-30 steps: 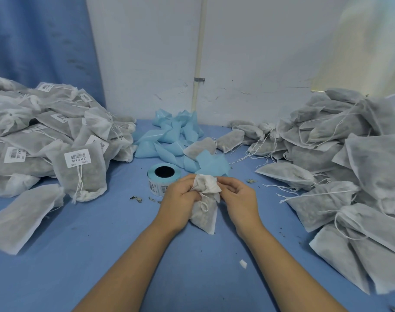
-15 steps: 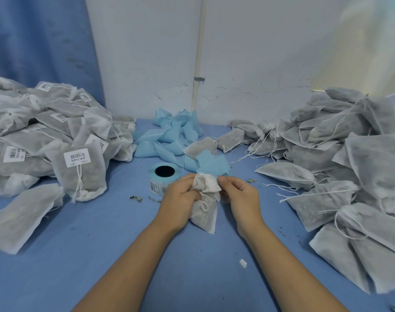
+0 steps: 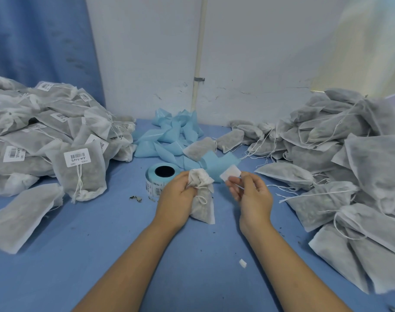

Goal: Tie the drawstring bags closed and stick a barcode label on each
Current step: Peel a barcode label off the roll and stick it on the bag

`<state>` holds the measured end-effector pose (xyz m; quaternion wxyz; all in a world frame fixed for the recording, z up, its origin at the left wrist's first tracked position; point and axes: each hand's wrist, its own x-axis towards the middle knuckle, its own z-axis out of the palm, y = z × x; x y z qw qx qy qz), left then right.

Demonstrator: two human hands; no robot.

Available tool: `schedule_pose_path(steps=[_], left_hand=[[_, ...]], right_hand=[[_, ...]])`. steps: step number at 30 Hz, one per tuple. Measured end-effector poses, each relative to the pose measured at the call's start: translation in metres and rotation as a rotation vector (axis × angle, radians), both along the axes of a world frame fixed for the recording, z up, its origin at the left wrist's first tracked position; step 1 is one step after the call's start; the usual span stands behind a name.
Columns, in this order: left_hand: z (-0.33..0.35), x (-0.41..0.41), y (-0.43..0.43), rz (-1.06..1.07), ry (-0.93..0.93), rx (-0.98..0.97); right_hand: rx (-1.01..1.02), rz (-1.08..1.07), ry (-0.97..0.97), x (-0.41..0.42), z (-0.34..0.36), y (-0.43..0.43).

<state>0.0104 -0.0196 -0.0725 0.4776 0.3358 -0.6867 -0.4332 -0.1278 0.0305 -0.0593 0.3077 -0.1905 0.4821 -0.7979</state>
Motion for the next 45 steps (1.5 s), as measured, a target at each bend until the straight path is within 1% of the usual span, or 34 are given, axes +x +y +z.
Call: schedule_pose_path(steps=[2,5,7,10,14,18,21,23,26,29,32,36,39,45], left_hand=[[-0.001,-0.001,0.0,0.021,-0.029,-0.016],[0.0,-0.001,0.0,0.027,-0.02,-0.002],[0.002,0.0,0.001,0.029,-0.001,0.01],[0.005,0.001,0.002,0.029,0.027,0.016],[0.007,0.001,0.003,0.017,0.057,0.017],[0.005,0.002,-0.001,0.056,0.043,0.044],[0.004,0.002,-0.002,0.082,0.056,0.059],[0.006,0.002,0.0,0.105,0.109,0.044],[0.011,-0.001,0.001,0.195,0.224,0.064],[0.016,-0.006,0.004,0.27,0.291,0.044],[0.021,-0.011,0.009,0.348,0.35,-0.007],[0.024,-0.012,0.009,0.393,0.371,-0.024],[0.026,-0.013,0.01,0.4,0.395,-0.007],[0.028,-0.013,0.016,0.377,0.379,-0.025]], right_hand=[[-0.019,0.068,-0.031,0.002,0.0,0.0],[-0.025,0.113,-0.006,0.003,0.0,-0.001],[-0.018,0.126,0.052,0.004,-0.001,-0.001],[-0.014,0.168,0.197,0.005,-0.005,-0.001],[-0.058,0.242,0.349,0.007,-0.004,0.002],[-0.103,0.328,0.344,0.012,-0.002,0.004],[-0.074,0.327,0.359,0.018,-0.001,0.005],[-0.022,0.283,0.315,0.021,-0.001,0.005],[0.046,0.23,0.11,0.025,0.002,0.003],[0.069,0.257,-0.153,0.028,0.009,0.004],[0.098,0.337,-0.303,0.034,0.014,0.006],[0.128,0.487,-0.396,0.047,0.015,0.009],[0.141,0.524,-0.424,0.053,0.014,0.011],[0.159,0.559,-0.434,0.055,0.015,0.013]])
